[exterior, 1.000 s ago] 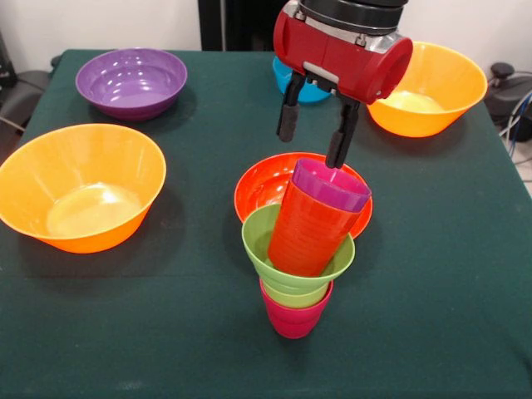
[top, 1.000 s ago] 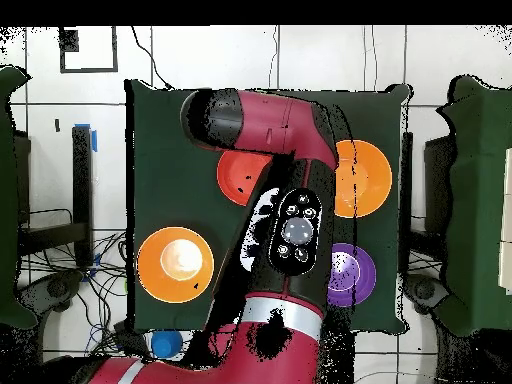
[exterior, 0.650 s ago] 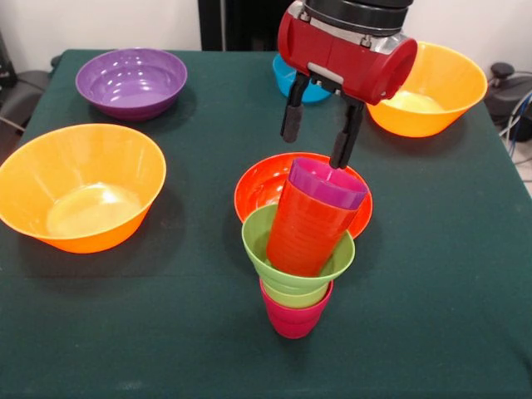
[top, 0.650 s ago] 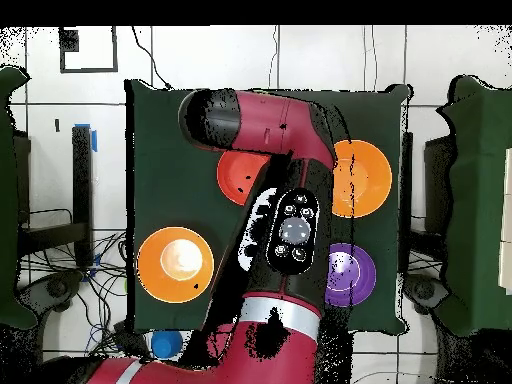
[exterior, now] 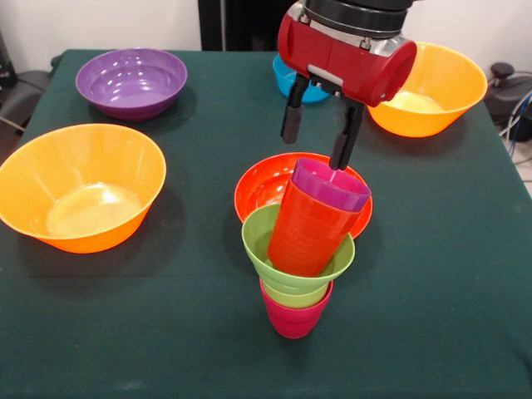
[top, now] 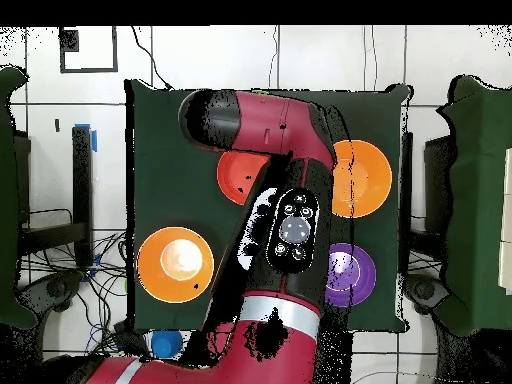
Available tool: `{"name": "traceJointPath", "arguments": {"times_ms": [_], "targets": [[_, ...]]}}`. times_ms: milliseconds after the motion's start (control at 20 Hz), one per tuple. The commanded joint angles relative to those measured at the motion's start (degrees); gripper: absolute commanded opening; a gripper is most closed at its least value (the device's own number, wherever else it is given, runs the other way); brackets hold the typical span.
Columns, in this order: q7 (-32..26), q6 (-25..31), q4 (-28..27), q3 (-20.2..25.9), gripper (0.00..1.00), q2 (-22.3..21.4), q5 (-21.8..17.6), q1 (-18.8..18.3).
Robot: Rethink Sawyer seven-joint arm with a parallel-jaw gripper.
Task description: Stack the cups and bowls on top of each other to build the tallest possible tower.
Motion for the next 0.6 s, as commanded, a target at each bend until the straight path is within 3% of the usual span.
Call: {"name": "traceJointPath", "arguments": {"times_ms": [50, 600], "targets": [[0.80, 2.57, 4.28, 5.47, 1.00, 3.50, -1.54, 0.98], [0.59, 1.76, 3.97, 5.43, 1.00, 4.95, -2.11, 0.99]]}}
